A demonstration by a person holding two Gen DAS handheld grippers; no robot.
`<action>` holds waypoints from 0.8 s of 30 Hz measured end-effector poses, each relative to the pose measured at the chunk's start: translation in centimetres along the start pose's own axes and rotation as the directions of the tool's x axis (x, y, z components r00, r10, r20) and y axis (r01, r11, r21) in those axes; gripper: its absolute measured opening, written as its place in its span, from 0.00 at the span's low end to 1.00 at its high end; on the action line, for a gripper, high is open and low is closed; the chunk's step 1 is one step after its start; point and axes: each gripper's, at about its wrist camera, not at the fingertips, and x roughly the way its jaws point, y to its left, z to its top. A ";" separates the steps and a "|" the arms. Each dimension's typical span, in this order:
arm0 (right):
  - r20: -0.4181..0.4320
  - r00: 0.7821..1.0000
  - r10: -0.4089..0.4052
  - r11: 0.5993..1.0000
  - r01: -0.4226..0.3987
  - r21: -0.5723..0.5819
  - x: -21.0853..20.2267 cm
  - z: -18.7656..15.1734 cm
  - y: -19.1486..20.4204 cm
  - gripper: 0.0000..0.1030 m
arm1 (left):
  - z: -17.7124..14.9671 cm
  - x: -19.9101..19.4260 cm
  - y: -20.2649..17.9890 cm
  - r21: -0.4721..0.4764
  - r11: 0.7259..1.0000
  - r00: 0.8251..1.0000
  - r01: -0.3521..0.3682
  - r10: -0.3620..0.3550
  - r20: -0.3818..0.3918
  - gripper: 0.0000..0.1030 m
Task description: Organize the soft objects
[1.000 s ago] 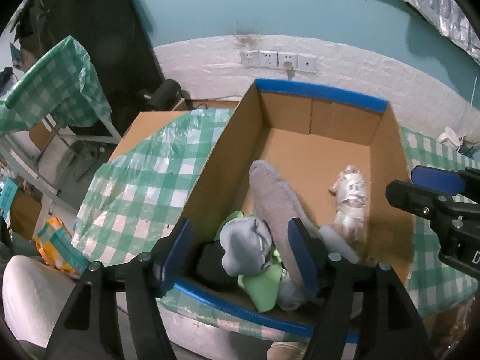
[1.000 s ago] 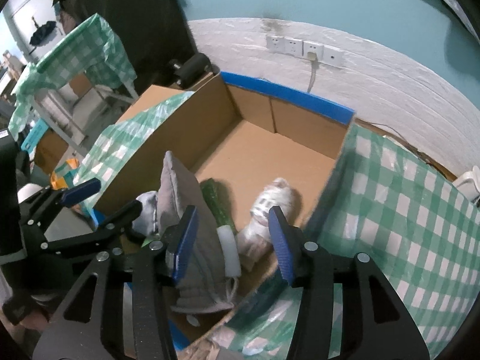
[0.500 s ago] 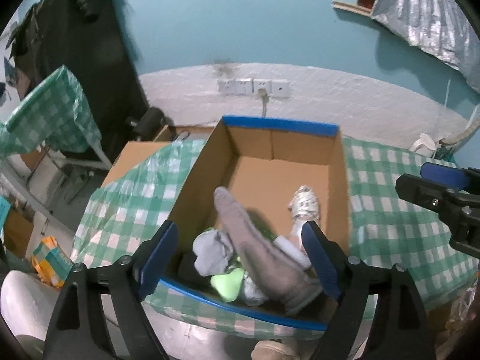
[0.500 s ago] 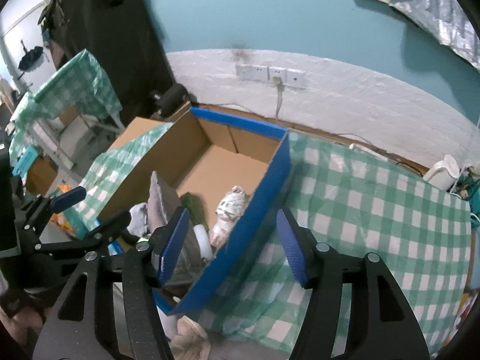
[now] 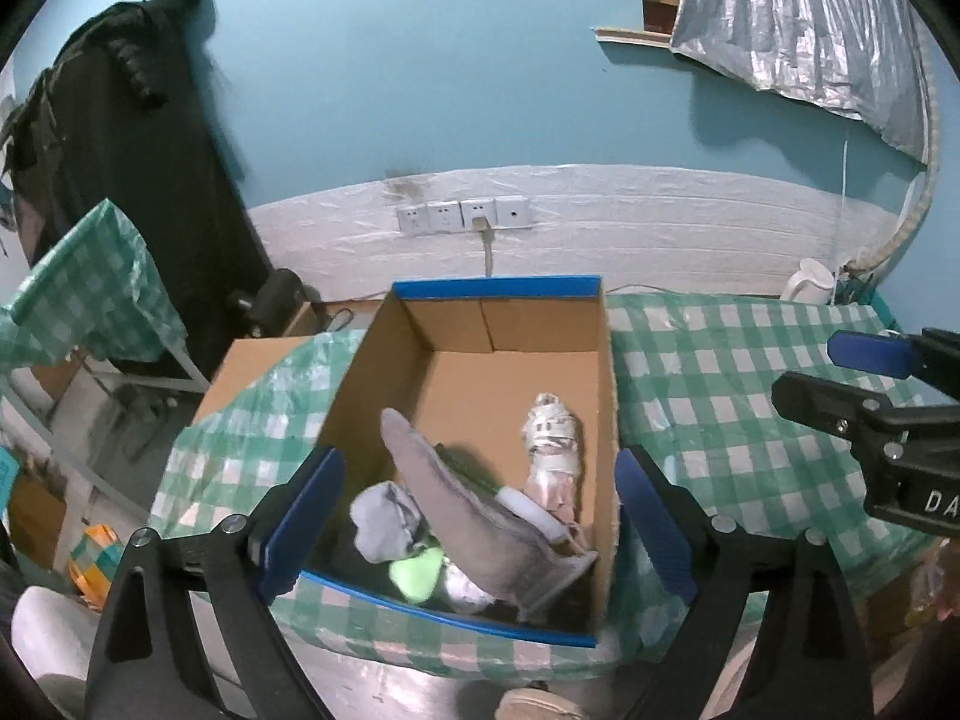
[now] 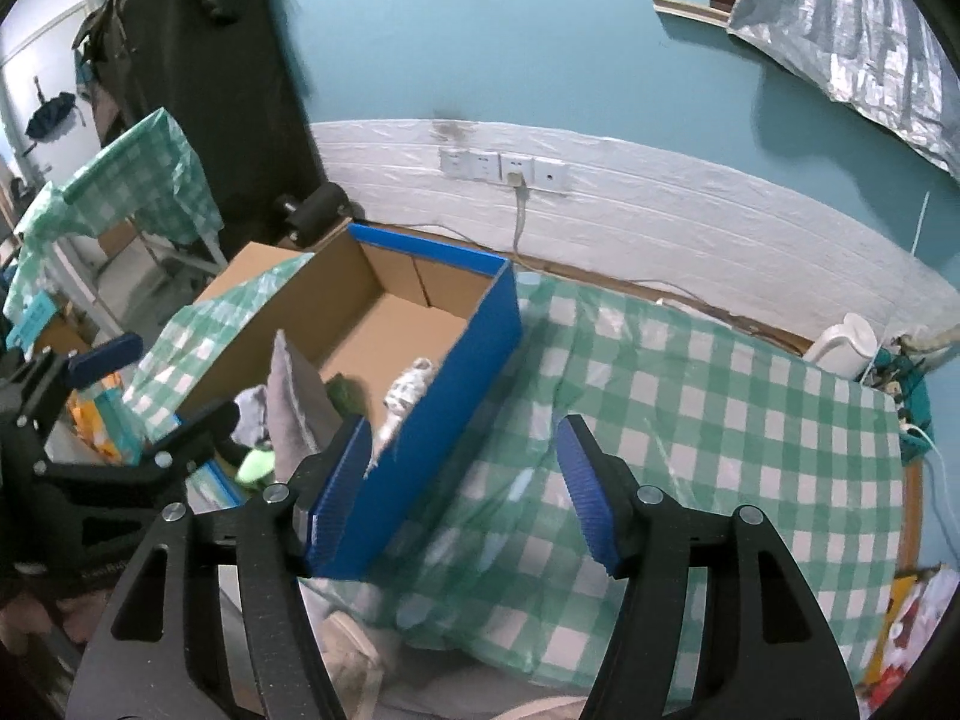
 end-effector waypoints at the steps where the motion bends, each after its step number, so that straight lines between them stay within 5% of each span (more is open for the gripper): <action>1: 0.004 1.000 -0.012 1.000 0.012 -0.005 -0.1 -0.2 -0.2 0.62 | 0.0 0.0 -0.1 -0.005 1.000 1.000 0.005 -0.005 -0.005 0.90; 24: 0.010 0.999 -0.035 0.999 0.035 0.000 0.0 -1.2 -1.5 0.62 | -0.4 0.3 -1.5 -0.012 1.000 0.999 -0.009 0.008 -0.048 0.90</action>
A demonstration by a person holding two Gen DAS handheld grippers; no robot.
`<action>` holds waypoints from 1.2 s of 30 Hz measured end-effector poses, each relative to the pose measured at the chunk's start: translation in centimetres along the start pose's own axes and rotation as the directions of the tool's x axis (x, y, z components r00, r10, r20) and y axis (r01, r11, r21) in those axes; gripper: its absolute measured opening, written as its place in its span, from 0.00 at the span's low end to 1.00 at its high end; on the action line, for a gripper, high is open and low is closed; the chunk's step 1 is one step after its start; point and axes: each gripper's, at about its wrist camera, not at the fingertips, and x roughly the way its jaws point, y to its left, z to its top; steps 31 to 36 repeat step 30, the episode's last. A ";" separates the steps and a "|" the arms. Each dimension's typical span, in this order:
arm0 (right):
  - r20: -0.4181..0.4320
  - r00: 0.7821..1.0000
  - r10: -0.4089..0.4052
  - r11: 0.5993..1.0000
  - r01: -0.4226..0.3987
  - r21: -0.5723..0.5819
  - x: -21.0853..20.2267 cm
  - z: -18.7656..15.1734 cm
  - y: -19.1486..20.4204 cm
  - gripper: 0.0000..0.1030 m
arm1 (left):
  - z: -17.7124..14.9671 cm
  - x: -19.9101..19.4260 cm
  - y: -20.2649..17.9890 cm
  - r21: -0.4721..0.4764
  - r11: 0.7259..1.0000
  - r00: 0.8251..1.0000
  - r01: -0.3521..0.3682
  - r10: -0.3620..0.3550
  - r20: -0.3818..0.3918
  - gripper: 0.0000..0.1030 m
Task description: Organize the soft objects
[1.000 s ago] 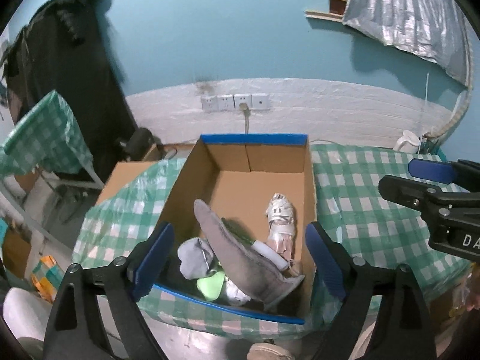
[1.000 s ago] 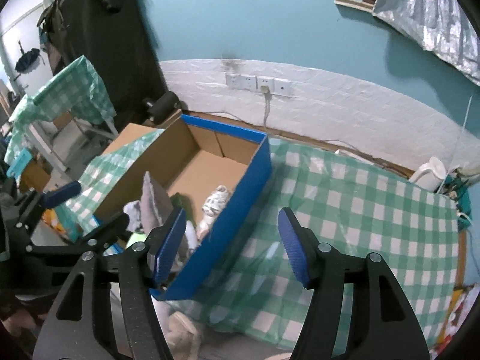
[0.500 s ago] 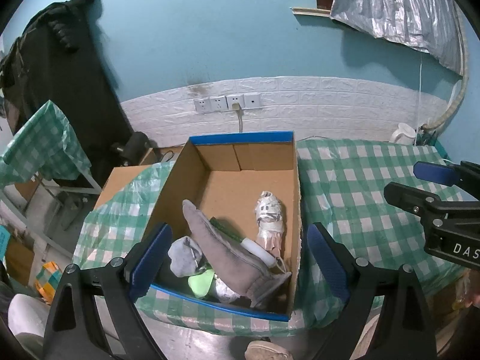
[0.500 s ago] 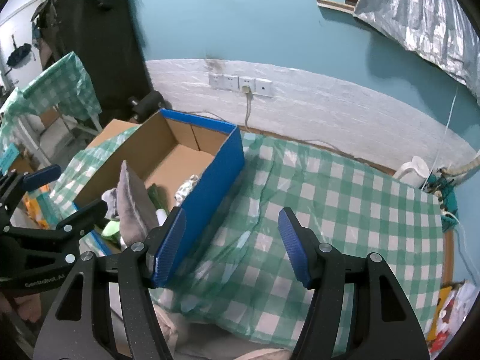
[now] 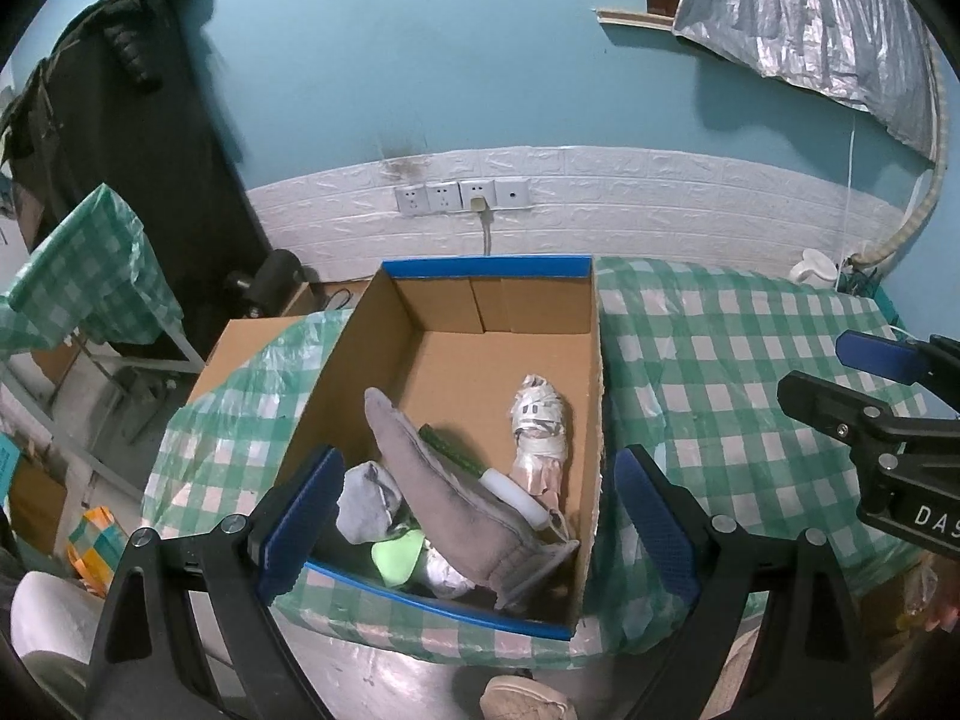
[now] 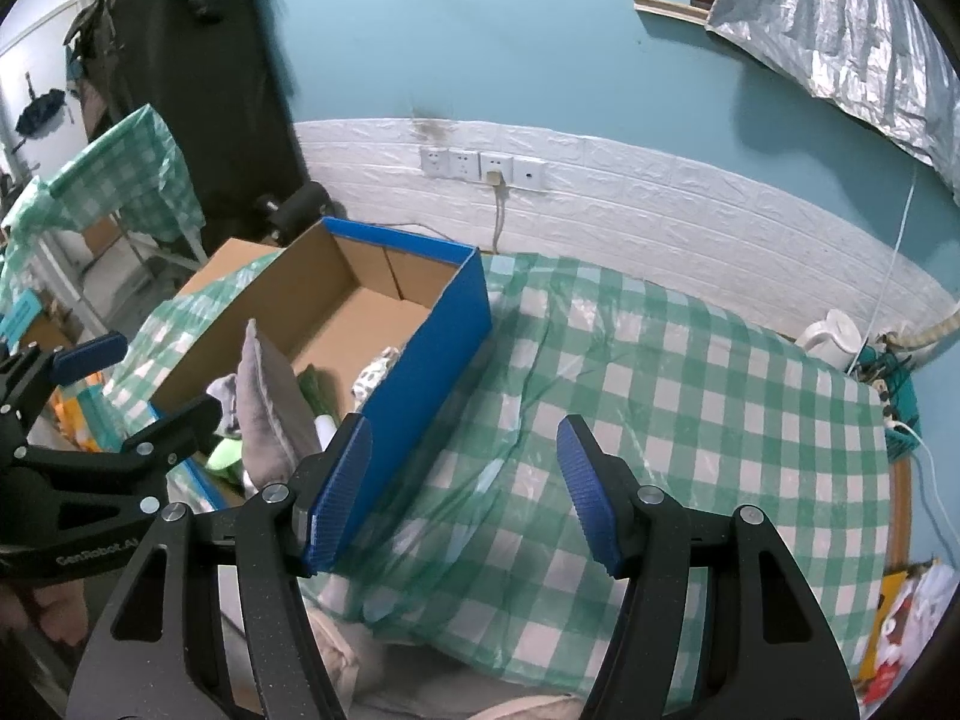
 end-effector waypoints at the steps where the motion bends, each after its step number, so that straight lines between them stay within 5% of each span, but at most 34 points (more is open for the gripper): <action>1: -0.001 1.000 0.001 1.000 -0.001 0.000 0.0 0.0 0.0 0.62 | 0.0 0.0 0.0 0.000 1.000 1.000 -0.001 0.001 0.000 0.90; 36: -0.005 1.000 0.000 1.000 0.000 -0.007 -0.3 -0.3 0.3 0.62 | -0.3 0.2 -0.2 0.005 1.000 1.000 0.006 -0.006 -0.028 0.90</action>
